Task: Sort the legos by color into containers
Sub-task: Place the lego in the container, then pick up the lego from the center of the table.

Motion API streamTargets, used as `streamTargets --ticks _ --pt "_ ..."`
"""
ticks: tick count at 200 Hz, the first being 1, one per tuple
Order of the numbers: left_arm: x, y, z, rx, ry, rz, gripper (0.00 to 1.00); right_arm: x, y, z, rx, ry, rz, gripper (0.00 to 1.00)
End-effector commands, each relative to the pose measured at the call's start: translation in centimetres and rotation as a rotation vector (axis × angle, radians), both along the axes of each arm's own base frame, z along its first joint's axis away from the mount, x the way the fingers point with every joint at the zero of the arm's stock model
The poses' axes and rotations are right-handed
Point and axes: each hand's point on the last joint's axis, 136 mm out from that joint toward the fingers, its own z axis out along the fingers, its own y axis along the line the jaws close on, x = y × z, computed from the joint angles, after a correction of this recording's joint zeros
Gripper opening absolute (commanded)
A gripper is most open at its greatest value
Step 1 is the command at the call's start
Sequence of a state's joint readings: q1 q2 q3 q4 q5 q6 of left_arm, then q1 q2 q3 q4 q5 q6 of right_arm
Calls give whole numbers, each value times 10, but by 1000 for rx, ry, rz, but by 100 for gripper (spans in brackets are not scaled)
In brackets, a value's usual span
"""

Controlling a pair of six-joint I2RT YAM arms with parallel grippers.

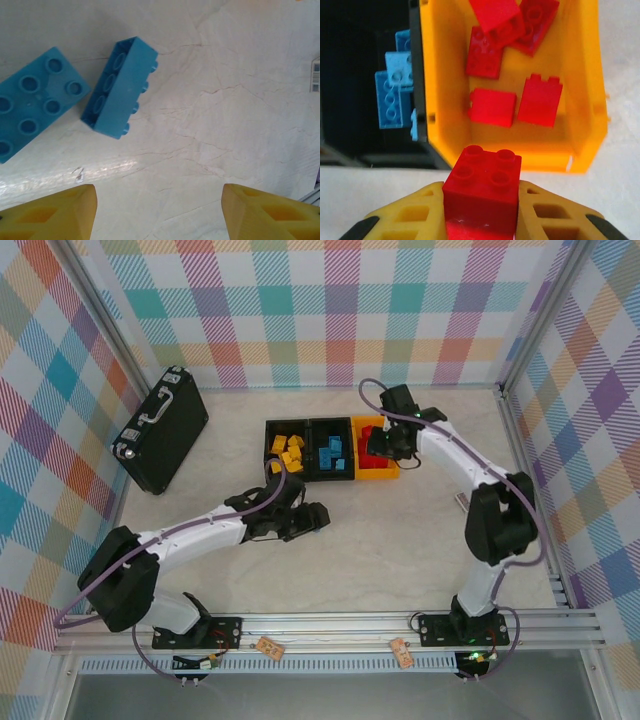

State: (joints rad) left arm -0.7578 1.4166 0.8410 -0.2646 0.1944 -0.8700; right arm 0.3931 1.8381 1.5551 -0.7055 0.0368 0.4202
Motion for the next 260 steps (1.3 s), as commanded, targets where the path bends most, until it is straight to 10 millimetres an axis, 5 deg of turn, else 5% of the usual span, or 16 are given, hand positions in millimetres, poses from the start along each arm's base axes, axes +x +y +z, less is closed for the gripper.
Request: streamTargets --ticks 1,30,85,132,192,260 --pt "4 -14 11 -27 -34 -34 66 22 -5 -7 -30 9 -16 25" --pt "3 -12 9 -16 -28 -34 66 46 -5 -19 -48 44 -42 26" --pt "4 -6 7 11 -37 -21 66 60 -5 -32 -78 74 -59 39" --pt "1 1 1 57 -20 -13 66 55 -2 -2 -34 27 -45 49" --pt "5 18 3 149 -45 14 67 -10 -1 43 123 -49 0 51" --pt "13 26 -1 308 -42 -65 66 -104 -6 48 248 -42 64 52"
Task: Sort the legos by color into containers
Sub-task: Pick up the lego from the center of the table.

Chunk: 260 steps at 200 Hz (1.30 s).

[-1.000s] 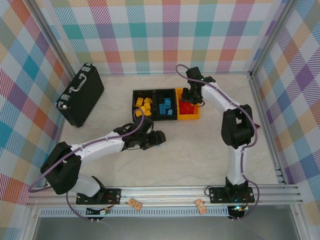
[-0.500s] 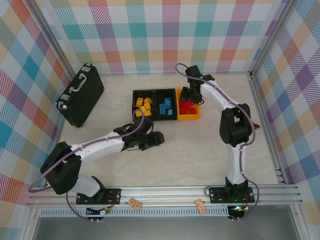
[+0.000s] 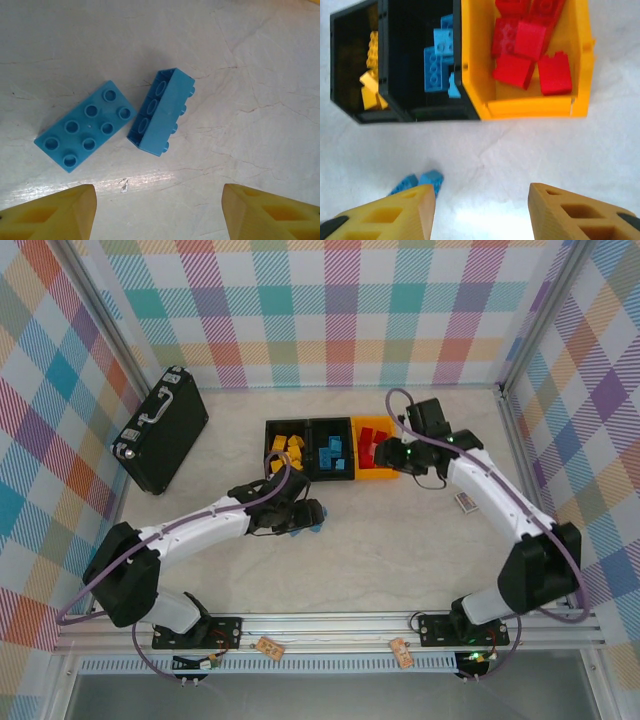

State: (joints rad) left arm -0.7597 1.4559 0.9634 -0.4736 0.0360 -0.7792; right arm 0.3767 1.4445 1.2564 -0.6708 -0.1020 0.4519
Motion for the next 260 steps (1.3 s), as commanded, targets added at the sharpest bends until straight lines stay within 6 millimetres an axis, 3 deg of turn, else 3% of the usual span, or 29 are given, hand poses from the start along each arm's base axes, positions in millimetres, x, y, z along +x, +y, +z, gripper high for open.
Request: streamTargets --ticks 1,57,103,182,215,231,260 --pt "0 1 -3 101 7 -75 66 -27 8 -3 79 24 39 52" --pt "22 -15 -9 226 18 -205 62 -95 9 -21 207 103 102 54" --pt "38 -25 -30 321 57 -280 59 -129 -4 -46 214 157 74 54" --pt "46 -39 -58 365 106 -330 44 -140 -7 -66 226 202 49 54" --pt "45 -40 -64 381 123 -337 27 -139 -6 -69 232 206 42 54" --pt "46 -39 -61 389 117 -329 14 -139 -6 -68 233 204 43 54" --pt "53 -43 -42 371 77 -316 11 -139 -5 -66 238 200 41 54"
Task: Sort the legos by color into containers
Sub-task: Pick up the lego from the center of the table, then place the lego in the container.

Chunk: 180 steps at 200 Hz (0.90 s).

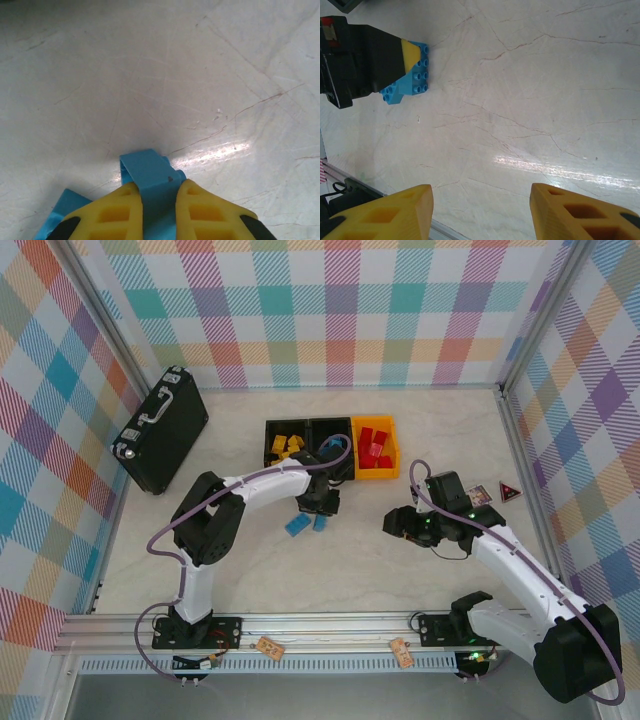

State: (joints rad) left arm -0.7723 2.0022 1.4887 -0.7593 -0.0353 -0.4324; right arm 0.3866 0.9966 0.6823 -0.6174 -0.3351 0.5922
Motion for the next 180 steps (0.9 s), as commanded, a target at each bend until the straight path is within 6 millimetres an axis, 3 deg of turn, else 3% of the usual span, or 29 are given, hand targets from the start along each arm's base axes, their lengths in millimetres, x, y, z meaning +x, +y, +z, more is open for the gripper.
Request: streamTargets --ticks 1,54,111,149,180 --pt "-1 0 14 19 -15 -7 11 -1 6 5 34 -8 9 54" --pt "29 -14 57 -51 -93 18 10 3 10 10 59 -17 6 54" --pt "93 -14 94 -74 -185 83 9 2 11 7 74 -9 -2 54" --pt "138 -5 96 -13 -241 121 9 3 11 6 78 -6 -9 54" --pt "162 3 91 7 -258 175 10 3 11 4 76 -2 -11 54"
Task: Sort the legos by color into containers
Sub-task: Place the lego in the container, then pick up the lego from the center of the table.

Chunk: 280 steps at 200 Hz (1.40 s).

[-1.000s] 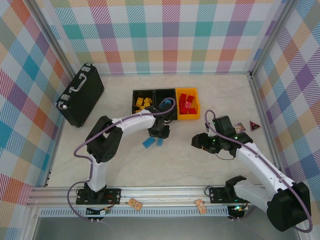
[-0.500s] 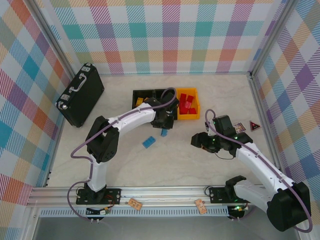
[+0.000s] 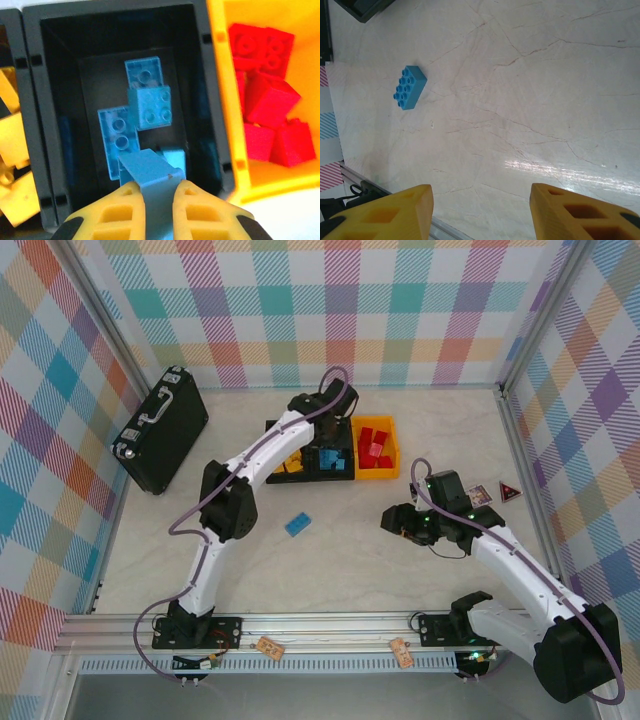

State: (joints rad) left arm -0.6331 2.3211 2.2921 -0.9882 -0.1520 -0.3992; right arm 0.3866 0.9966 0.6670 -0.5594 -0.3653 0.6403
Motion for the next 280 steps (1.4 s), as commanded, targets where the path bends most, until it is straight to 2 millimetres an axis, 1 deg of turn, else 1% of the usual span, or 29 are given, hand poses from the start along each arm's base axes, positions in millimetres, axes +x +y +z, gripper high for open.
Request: streamTargets --ticks 1,14,42,58,69,79,99,111,132,161,178,185,186,187,191,236,260,280 --pt "8 19 -6 70 20 40 10 -1 4 0 22 1 7 54" --pt "14 23 -11 64 26 64 10 -1 4 -1 20 4 8 54" --pt "20 21 -23 48 40 73 12 0 5 -3 20 4 6 54" --pt "22 20 -25 46 41 77 17 1 5 -3 19 8 8 54" --pt "22 20 -25 44 43 79 25 3 6 -3 20 7 7 54" --pt "22 20 -22 40 37 82 34 3 6 -3 20 8 7 54" --pt "22 21 -14 36 23 86 44 5 7 -1 23 3 9 54" --pt "21 20 -8 28 19 82 45 5 7 -1 24 3 8 54" --pt "15 16 10 1 -2 67 46 6 8 1 27 0 9 54" --pt "-6 11 32 -29 -14 27 47 6 11 6 39 -16 29 54" --pt "-23 10 37 -57 -13 -1 49 6 14 11 50 -30 55 55" --pt "-31 11 37 -66 -9 -10 50 5 16 14 53 -39 67 55" --pt "-32 11 35 -65 -3 -13 50 5 16 14 52 -39 69 55" --pt "-33 12 38 -70 -8 -13 50 5 16 14 53 -39 70 55" --pt "-37 13 38 -75 -7 -17 50 5 17 16 54 -47 77 55" --pt "-88 27 32 -153 31 -91 50 2 30 34 104 -120 161 59" --pt "-114 39 29 -162 45 -133 51 -3 41 43 133 -163 226 60" --pt "-132 52 22 -139 60 -164 56 -8 51 46 136 -188 279 62"
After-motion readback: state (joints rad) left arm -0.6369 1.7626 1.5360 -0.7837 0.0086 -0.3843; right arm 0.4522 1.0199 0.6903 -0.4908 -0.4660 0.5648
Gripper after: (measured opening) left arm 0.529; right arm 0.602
